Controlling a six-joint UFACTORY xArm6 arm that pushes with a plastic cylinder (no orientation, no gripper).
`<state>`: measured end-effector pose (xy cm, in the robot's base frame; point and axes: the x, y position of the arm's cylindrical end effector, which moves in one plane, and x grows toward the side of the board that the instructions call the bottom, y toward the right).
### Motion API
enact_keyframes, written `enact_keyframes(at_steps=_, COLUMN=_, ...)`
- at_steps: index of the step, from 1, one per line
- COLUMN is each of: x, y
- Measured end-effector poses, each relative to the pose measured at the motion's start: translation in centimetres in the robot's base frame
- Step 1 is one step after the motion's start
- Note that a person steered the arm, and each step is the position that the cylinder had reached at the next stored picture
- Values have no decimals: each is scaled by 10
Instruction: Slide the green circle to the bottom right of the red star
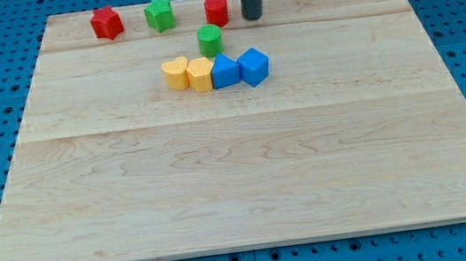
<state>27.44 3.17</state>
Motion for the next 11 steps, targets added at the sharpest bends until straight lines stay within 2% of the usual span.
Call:
enact_keyframes(at_steps=1, x=26, y=-15)
enact_keyframes(at_steps=3, x=26, y=-108)
enact_keyframes(at_steps=4, x=33, y=-135)
enact_keyframes(at_steps=6, x=-3, y=-137)
enact_keyframes(at_steps=10, x=-4, y=-143)
enact_keyframes(at_steps=11, x=-25, y=-155)
